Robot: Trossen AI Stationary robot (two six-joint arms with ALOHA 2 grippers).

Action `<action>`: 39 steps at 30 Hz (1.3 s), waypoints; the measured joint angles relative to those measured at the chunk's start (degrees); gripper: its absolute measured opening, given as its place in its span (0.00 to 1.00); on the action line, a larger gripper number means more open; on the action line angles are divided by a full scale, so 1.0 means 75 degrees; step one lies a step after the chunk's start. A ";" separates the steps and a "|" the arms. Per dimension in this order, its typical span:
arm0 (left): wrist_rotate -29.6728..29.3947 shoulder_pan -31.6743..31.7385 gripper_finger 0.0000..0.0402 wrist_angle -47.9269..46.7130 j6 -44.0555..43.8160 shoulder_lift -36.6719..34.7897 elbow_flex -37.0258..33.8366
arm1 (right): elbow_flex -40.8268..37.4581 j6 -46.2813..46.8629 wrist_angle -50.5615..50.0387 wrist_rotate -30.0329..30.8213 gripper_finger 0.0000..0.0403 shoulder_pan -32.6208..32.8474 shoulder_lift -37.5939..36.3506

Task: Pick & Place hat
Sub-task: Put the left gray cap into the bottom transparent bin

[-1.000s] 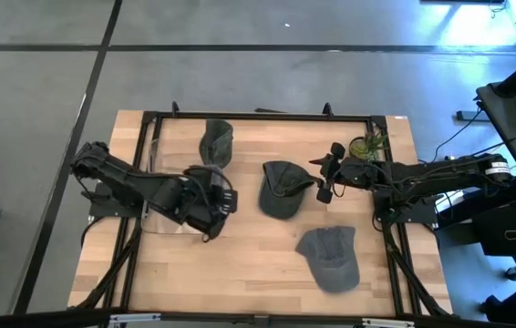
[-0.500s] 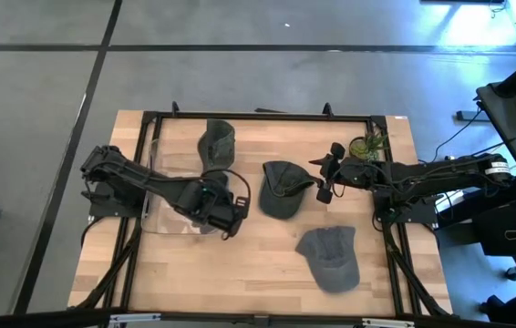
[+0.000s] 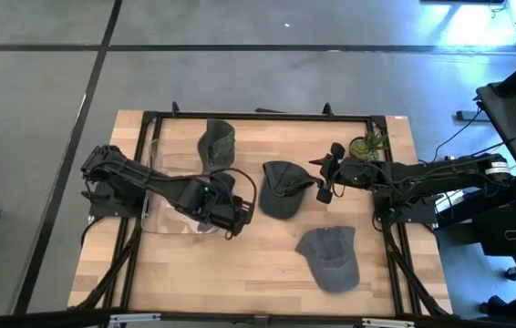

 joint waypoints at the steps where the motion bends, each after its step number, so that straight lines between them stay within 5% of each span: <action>1: 0.0023 0.0018 0.36 -0.0013 0.0065 0.0000 0.0000 | 0.0000 0.0001 -0.0004 0.0000 0.52 0.0000 0.0000; 7: -0.0069 0.0063 0.45 -0.0058 0.0501 -0.0347 -0.0006 | 0.0000 0.0009 -0.0065 0.0000 0.52 0.0000 0.0000; 18: -0.0302 0.0118 0.45 0.0241 0.1598 -0.1179 -0.0003 | -0.0003 0.0014 -0.0130 -0.0001 0.52 0.0000 0.0000; 29: -0.0203 0.1646 0.45 0.0920 0.5309 -0.1428 0.0002 | -0.0003 0.0928 -0.0134 -0.0923 0.52 0.0000 0.0000; 34: 0.0747 0.2027 0.46 -0.0169 0.4650 -0.1695 0.0006 | -0.0003 0.1012 -0.0142 -0.0921 0.52 0.0000 0.0000; 39: 0.1995 0.1842 0.45 -0.3005 0.2845 -0.1697 -0.0013 | -0.0003 0.0799 -0.0134 -0.0918 0.52 -0.0020 0.0000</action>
